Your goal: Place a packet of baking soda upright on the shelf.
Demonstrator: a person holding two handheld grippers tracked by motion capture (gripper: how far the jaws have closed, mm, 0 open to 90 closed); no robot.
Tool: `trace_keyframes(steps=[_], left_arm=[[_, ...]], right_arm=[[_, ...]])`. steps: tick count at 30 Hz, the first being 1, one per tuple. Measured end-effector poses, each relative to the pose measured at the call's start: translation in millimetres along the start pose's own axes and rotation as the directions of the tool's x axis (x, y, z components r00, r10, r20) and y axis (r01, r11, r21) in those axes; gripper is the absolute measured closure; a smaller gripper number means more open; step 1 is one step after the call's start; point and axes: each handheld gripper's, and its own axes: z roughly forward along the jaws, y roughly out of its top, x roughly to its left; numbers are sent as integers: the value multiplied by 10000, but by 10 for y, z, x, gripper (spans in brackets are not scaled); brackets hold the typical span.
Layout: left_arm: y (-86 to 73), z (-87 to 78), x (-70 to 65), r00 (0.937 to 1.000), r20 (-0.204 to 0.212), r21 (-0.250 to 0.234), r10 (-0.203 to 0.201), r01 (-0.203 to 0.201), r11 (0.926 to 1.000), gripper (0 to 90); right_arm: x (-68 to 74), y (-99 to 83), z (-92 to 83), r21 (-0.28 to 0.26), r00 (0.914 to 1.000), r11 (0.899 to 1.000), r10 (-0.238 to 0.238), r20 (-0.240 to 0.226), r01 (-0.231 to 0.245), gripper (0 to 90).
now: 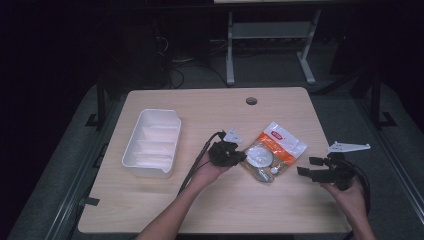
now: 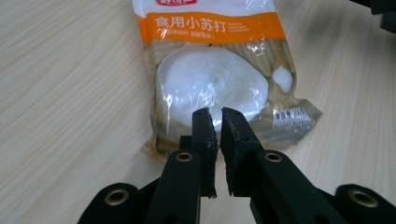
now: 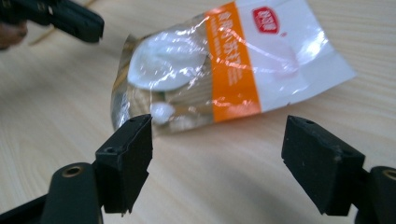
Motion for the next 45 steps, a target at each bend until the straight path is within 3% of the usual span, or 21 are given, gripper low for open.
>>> trace_keyframes(steps=[6,7,11,13,15,17,18,20,22,27,32,37,38,40,45], left_arm=[[131,168,17,10000,-16,331,-10,10,9995,859],[180,224,15,9999,-64,537,137,-134,9985,863],[254,302,-4,9998,-21,727,221,-218,9971,874],[293,352,-17,9995,-47,908,311,-306,9954,874],[310,451,-24,9992,-62,1402,387,-374,9894,874],[300,491,-22,9991,-46,1660,422,-408,9853,878],[302,515,5,9999,114,1499,-117,98,9887,882],[319,519,20,9996,178,1625,-212,180,9865,887],[325,519,13,9998,145,1709,-105,78,9853,887],[333,522,-29,9997,-79,1793,242,-224,9835,887],[329,520,-26,9997,-53,1772,238,-224,9839,887],[317,519,-31,9997,-89,1678,218,-200,9856,887],[317,519,-31,9997,-90,1669,217,-199,9858,887],[315,519,-34,9997,-113,1662,224,-202,9859,887],[310,519,-52,9990,-256,1678,365,-317,9853,887]], right_arm=[[-104,156,35,-139,9989,9989,439,186,-437,239],[-164,225,58,-200,9973,9975,686,271,-681,239],[-234,302,95,-198,9949,9954,943,353,-936,239],[-297,384,151,-215,9925,9933,1147,432,-1138,239],[-342,418,200,-175,9899,9911,1326,507,-1319,238],[-382,414,243,-156,9871,9889,1484,607,-1477,238],[-404,398,262,-102,9855,9870,1608,545,-1605,241],[-438,356,293,87,9834,9853,1699,639,-1708,242],[-458,331,302,94,9816,9840,1768,726,-1779,242],[-581,214,337,-40,9654,9657,2597,243,-2597,263],[-563,192,384,148,9677,9679,2506,257,-2510,303],[-521,193,463,532,9708,9696,2397,-96,-2389,421],[-499,193,502,684,9732,9716,2287,-246,-2265,486],[-492,193,513,709,9741,9724,2246,-263,-2223,511],[-427,221,508,640,9830,9815,1821,-252,-1802,743]])
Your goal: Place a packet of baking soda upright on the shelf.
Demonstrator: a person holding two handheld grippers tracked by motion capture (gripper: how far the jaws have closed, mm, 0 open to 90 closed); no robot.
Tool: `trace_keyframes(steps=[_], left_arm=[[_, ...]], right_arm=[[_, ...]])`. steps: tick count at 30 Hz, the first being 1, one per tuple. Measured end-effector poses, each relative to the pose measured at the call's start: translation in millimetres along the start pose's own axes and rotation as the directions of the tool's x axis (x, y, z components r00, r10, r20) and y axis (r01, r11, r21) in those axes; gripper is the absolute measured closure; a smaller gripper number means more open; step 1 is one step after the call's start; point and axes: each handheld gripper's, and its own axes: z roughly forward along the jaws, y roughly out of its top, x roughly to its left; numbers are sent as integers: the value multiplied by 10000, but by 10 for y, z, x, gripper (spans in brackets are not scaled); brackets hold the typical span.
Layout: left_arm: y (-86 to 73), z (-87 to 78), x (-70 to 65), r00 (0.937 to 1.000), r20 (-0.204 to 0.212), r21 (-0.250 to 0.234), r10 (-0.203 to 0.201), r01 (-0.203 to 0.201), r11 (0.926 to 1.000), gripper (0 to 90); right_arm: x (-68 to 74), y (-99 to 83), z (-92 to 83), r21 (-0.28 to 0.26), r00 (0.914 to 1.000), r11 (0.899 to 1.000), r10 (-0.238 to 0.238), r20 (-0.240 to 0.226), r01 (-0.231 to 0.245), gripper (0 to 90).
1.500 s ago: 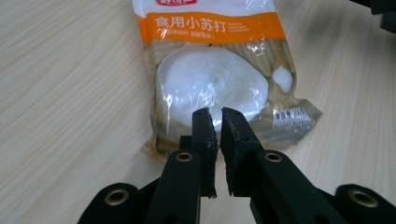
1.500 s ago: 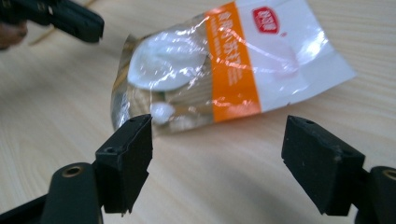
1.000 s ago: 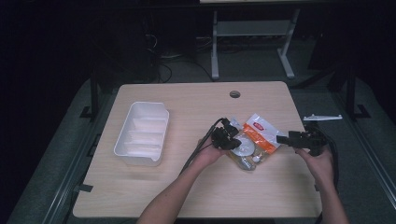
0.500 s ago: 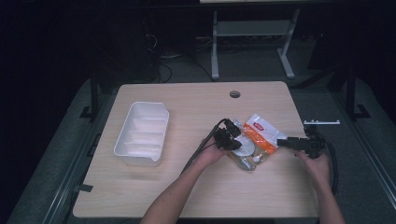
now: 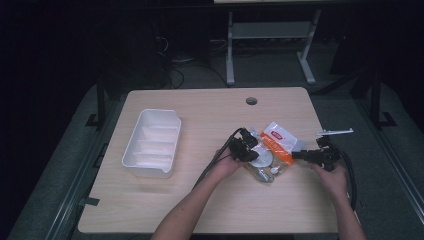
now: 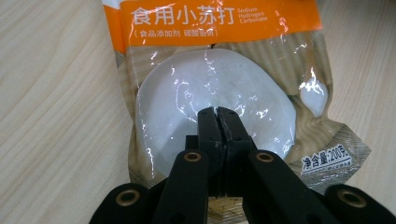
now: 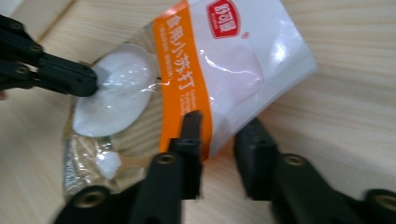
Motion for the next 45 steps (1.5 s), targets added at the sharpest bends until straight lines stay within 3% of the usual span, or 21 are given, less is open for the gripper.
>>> trace_keyframes(steps=[1,4,6,8,11,13,16,21,28,32,39,41,45], left_arm=[[1,-1,-3,10000,-19,34,29,-29,10000,887],[1,-1,-3,10000,-10,37,34,-34,10000,887],[0,-1,-3,10000,-4,35,32,-32,10000,887],[-5,1,-3,10000,3,-29,-25,25,10000,887],[-4,1,-6,10000,-10,-21,-12,12,10000,887],[-5,1,-3,10000,3,-24,4,-4,10000,887],[-15,2,2,10000,32,-109,-33,33,9999,887],[-19,3,16,9998,171,-155,-130,132,9998,887],[-27,5,10,9999,109,-223,12,-9,9998,887],[-45,2,24,9995,273,-336,-126,135,9993,875],[-66,-5,23,9987,512,-475,-87,112,9988,819],[-67,-12,5,9972,751,-438,-62,95,9990,760],[-79,-65,-50,9964,815,-396,253,-222,9990,712]], right_arm=[[16,4,-2,-26,9999,10000,-83,-139,83,806],[41,11,-8,-65,9996,9998,-211,-206,210,851],[102,33,-40,-445,9979,9984,-384,-528,361,888],[120,41,-43,-579,9966,9979,-340,-753,297,880],[121,37,-13,-522,9970,9982,-317,-705,281,822],[86,18,58,-220,9961,9997,66,-882,-86,762],[79,7,103,-58,9963,9999,112,-857,-117,735],[93,24,194,152,9972,9998,-73,-748,84,743],[98,40,248,213,9966,9997,94,-818,-76,738],[101,94,309,427,9957,9985,387,-838,-352,737],[108,95,335,384,9946,9989,318,-988,-281,854],[132,89,325,335,9960,9994,3,-899,27,865],[180,94,301,225,9966,9987,-442,-701,459,883]])
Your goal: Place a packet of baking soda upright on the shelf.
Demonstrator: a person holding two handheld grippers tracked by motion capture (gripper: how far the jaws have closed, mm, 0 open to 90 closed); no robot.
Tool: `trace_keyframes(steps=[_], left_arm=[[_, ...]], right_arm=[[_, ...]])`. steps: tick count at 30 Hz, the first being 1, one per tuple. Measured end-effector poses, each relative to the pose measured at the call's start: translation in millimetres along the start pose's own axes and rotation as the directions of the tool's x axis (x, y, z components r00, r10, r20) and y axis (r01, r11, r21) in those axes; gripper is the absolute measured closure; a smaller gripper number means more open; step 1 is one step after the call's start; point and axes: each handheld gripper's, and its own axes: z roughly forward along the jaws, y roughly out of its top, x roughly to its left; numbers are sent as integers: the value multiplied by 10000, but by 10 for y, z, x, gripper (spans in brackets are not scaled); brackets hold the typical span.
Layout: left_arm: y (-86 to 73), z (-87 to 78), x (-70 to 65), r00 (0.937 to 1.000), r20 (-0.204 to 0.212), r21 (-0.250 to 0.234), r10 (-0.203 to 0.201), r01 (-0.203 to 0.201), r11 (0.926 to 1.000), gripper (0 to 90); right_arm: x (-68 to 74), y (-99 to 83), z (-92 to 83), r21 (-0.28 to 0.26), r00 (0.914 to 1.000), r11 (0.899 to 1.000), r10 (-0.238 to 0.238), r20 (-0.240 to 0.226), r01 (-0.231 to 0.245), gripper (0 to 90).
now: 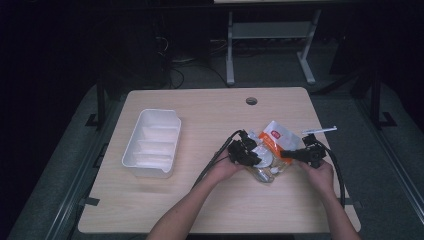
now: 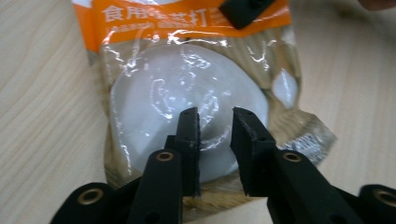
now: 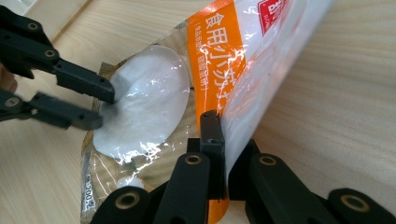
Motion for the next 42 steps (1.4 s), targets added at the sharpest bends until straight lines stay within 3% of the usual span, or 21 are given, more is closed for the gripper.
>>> trace_keyframes(steps=[3,7,10,14,20,26,29,32,35,37,38,39,42], left_arm=[[-35,-72,-34,9999,73,-192,126,-124,9997,662],[-116,-184,-56,9991,407,-537,-108,130,9985,597],[-192,-262,-83,9993,370,-710,-70,96,9974,534],[-305,-370,-131,9991,399,-995,168,-127,9950,515],[-498,-531,-192,9990,388,-1331,216,-162,9910,472],[-681,-673,-243,9986,515,-1548,148,-67,9879,405],[-820,-726,-275,9985,535,-1653,138,-48,9862,358],[-888,-762,-291,9989,453,-1704,137,-58,9854,325],[-1009,-813,-319,9992,358,-1854,194,-124,9826,281],[-1049,-828,-325,9993,293,-1890,223,-164,9818,274],[-1081,-842,-335,9994,264,-1929,203,-148,9811,272],[-1135,-865,-347,9995,281,-2046,127,-67,9788,271],[-1195,-906,-382,9997,160,-2079,157,-120,9781,267]], right_arm=[[8,2,-13,-50,10000,10000,-42,-17,42,888],[29,8,-35,-87,9998,9998,-179,-10,179,888],[65,25,-73,-178,9996,9995,-265,-54,264,891],[91,39,-94,-194,9992,9991,-387,-43,386,894],[216,106,-224,-422,9955,9946,-941,105,945,897],[289,176,-339,-643,9927,9906,-1199,110,1203,897],[419,262,-388,-504,9850,9838,-1714,206,1723,897],[491,306,-414,-476,9813,9801,-1920,156,1925,897],[657,413,-461,-309,9682,9679,-2488,258,2496,898],[691,431,-470,-297,9654,9651,-2593,293,2601,898],[790,476,-497,-151,9553,9558,-2927,403,2935,898],[832,493,-510,-117,9506,9514,-3070,451,3078,898],[907,519,-535,9,9431,9446,-3277,555,3282,898]])
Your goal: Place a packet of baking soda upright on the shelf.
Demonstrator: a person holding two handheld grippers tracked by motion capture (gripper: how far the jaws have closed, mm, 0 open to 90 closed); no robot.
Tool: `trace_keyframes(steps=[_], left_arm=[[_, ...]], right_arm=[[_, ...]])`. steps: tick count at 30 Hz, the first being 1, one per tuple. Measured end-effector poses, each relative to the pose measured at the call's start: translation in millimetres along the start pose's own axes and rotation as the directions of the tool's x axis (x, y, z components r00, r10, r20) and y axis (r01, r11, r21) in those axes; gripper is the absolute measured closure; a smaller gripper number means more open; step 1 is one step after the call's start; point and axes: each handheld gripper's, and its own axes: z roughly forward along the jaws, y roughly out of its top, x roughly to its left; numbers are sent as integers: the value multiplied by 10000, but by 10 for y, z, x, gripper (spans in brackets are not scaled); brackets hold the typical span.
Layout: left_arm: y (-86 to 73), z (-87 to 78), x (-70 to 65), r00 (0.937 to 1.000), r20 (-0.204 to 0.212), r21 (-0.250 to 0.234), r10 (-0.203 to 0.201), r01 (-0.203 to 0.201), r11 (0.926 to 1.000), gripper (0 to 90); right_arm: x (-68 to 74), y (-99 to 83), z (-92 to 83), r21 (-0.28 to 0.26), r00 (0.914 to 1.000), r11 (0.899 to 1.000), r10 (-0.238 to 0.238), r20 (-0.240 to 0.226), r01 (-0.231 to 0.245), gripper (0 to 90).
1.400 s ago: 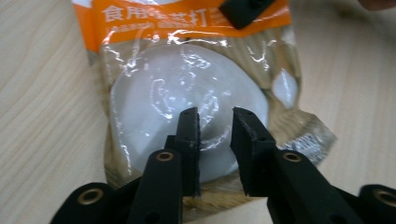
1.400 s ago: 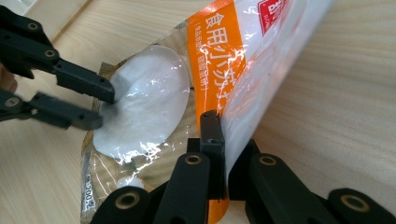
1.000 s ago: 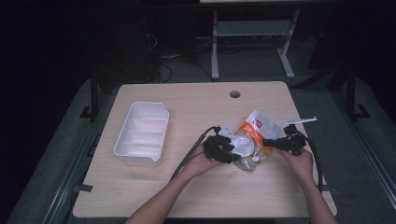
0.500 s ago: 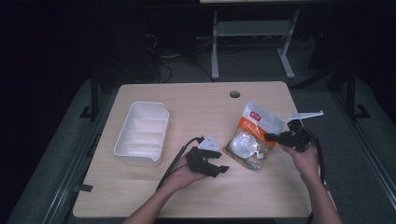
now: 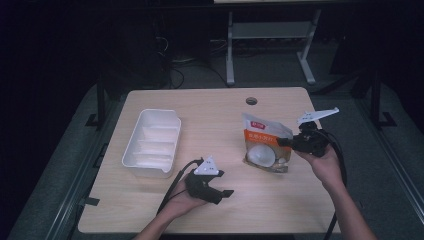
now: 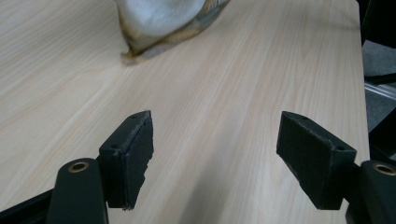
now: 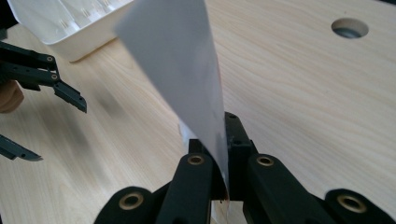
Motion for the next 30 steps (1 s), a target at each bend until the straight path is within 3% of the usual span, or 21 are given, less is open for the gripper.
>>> trace_keyframes(steps=[2,7,12,19,30], left_arm=[[-42,-67,-47,9999,-84,1,85,-85,10000,264],[-95,-170,-100,9996,-207,-117,169,-172,9998,255],[-209,-254,-101,9985,-518,-151,178,-186,9997,248],[-264,-244,-102,9981,-551,-116,288,-294,9995,235],[-256,-264,-120,9966,-600,-283,566,-584,9979,212]], right_arm=[[116,81,-47,207,9991,9990,-392,186,388,898],[217,193,-102,536,9963,9957,-779,350,759,899],[245,264,-138,565,9956,9951,-835,424,810,899],[250,389,-166,395,9961,9959,-827,317,814,899],[345,679,9,286,9943,9939,-1063,-42,1063,900]])
